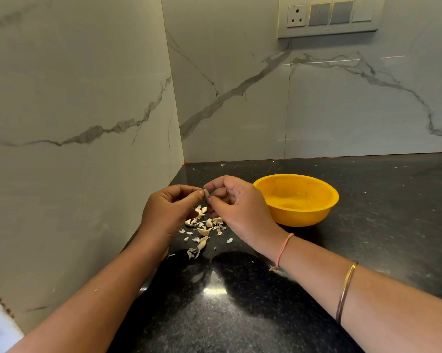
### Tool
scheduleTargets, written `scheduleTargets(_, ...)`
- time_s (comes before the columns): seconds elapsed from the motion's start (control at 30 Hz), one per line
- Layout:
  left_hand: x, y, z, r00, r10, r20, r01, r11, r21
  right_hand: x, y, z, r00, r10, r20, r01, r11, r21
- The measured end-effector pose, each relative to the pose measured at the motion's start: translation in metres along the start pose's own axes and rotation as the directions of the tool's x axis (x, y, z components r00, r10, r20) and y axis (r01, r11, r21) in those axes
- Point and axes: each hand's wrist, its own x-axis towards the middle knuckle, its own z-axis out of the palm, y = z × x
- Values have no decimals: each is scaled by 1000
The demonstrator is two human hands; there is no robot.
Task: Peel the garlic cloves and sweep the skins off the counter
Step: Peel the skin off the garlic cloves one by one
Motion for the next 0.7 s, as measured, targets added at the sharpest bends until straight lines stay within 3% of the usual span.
scheduleTargets(0.2, 0, -1, 0, 1000, -6, 19, 6, 1000, 4, 0, 2, -1, 996, -94, 2, 94, 988, -126)
scheduleTargets(0.7, 1, -2, 1, 998, -64, 6, 64, 998, -29, 1, 7, 2, 997, -71, 3, 71, 994, -86)
